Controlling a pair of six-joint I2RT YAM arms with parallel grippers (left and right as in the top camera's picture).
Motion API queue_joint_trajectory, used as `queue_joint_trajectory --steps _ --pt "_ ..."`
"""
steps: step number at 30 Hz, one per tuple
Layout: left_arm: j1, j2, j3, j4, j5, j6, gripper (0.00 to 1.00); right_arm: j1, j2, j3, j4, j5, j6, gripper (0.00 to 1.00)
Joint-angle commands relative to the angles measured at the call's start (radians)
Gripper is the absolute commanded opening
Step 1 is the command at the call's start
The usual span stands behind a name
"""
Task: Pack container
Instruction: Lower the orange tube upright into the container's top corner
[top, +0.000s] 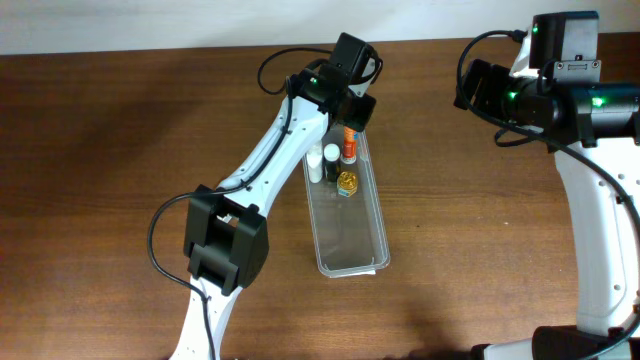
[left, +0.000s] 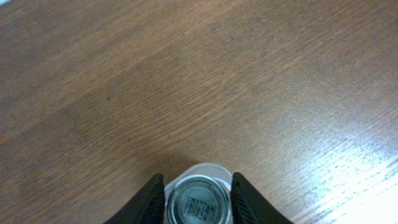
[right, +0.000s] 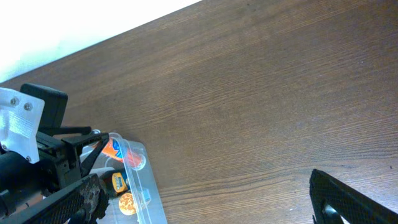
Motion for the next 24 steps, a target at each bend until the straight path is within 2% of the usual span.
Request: queue_joint_trajectory --steps 1,6,13,24 --pt "0.001 0.012 0.007 -0.004 0.023 -0.002 0.31 -0.003 0.003 0.009 0.003 -0.005 0.001 0.98" --pt "0.001 0.012 0.007 -0.005 0.023 -0.002 0.20 -0.003 0.003 0.009 0.003 -0.005 0.001 0.98" --pt "0.000 -0.003 0.008 -0.021 0.022 -0.002 0.14 -0.003 0.003 0.009 0.003 -0.005 0.001 0.98" --pt "-0.019 -0.108 0.008 -0.090 0.017 -0.002 0.13 -0.003 0.003 0.009 0.003 -0.005 0.001 0.99"
